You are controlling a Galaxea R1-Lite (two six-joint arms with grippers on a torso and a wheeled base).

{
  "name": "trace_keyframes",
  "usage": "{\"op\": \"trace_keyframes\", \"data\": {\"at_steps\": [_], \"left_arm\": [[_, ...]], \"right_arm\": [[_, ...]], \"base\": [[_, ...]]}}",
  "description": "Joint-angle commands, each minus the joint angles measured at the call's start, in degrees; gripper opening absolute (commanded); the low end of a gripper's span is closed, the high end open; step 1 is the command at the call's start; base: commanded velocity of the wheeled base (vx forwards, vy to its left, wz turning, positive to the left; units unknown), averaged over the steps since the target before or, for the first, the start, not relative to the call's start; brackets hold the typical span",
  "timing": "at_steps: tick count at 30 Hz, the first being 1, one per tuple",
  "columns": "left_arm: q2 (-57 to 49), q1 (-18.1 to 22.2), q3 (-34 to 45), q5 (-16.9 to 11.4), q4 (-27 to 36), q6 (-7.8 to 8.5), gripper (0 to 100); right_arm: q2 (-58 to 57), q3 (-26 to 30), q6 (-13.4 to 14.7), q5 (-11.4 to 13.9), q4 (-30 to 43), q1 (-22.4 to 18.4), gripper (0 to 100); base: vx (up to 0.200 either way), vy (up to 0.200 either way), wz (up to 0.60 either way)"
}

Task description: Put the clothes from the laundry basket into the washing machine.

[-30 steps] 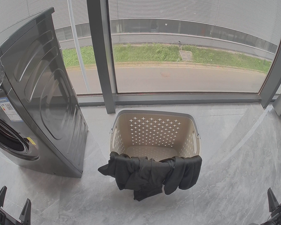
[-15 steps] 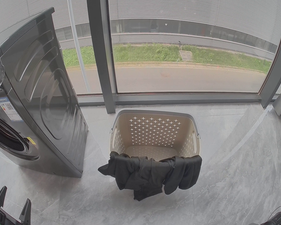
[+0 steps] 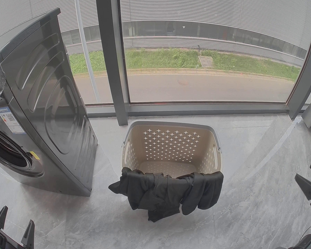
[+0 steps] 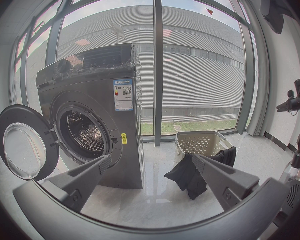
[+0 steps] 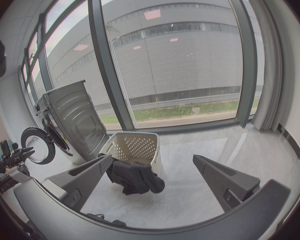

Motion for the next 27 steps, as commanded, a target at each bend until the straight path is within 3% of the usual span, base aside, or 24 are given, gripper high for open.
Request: {"op": "trace_keyframes", "data": {"at_steps": [1,10,27], "left_arm": [[-1.0,0.0,0.8,0.0,0.0,-0.11,100],[-1.0,0.0,0.8,0.0,0.0,-0.02,100],[-1.0,0.0,0.8,0.0,0.0,-0.2,100]], "right_arm": [[36.8,3.0,1.1,1.0,-17.4,4.4,100],[52.5,1.5,0.9,0.3,-23.4,4.3,100],[70.3,0.2,1.5,0.2,-36.2,4.9,100]], "base": [[0.0,0.0,0.0],[0.0,0.0,0.0],[0.0,0.0,0.0]]}}
